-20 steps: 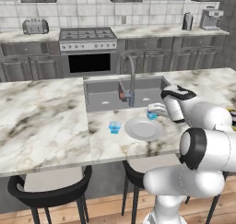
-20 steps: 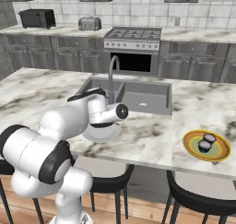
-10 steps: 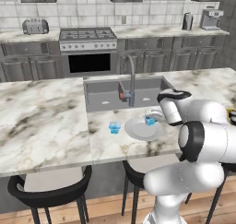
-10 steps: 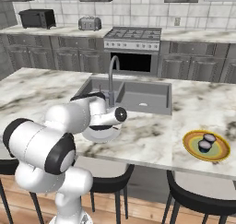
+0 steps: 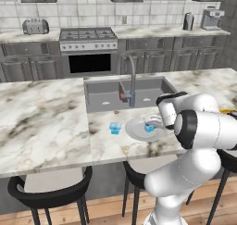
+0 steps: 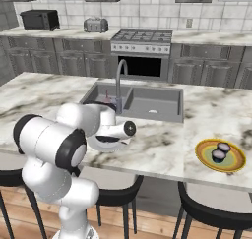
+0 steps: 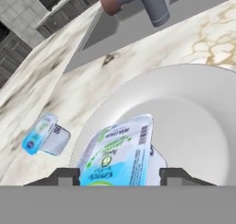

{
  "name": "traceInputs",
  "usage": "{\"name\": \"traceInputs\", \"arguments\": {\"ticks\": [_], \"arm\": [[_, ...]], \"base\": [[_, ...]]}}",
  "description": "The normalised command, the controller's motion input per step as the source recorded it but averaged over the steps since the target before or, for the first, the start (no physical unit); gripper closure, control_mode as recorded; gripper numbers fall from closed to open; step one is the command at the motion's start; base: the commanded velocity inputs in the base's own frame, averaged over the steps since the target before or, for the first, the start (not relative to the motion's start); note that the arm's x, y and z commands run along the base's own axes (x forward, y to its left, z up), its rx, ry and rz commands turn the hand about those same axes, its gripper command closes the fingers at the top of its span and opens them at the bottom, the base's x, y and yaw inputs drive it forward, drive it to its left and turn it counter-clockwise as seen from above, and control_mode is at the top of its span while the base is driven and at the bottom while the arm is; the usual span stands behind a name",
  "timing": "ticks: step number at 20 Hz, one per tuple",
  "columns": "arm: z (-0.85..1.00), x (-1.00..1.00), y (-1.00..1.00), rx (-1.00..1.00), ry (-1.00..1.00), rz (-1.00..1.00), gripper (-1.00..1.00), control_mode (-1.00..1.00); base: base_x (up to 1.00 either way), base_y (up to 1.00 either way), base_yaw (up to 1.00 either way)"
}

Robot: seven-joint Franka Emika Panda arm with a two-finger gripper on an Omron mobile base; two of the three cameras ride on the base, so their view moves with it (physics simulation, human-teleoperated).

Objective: Place two yogurt containers on each plate.

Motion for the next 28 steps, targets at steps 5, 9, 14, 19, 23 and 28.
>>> {"name": "traceInputs", "arguments": {"ticks": [5,9,14,19,23,28], "arm": [[-0.27,0.0,0.02,0.0,0.01,0.01,1.0,-1.0],[-0.24,0.04,0.14,0.0,0.03,0.0,1.0,-1.0],[-0.25,0.06,0.18,0.0,0.03,0.0,1.0,-1.0],[-0.12,0.02,0.11,0.0,0.01,0.0,-1.0,-1.0],[0.12,-0.06,0.0,0.0,-0.03,0.0,-1.0,-1.0],[0.37,-0.13,0.01,0.0,-0.18,0.0,-1.0,-1.0]], "base": [[0.0,0.0,0.0],[0.0,0.0,0.0],[0.0,0.0,0.0],[0.0,0.0,0.0],[0.0,0.0,0.0],[0.0,0.0,0.0]]}}
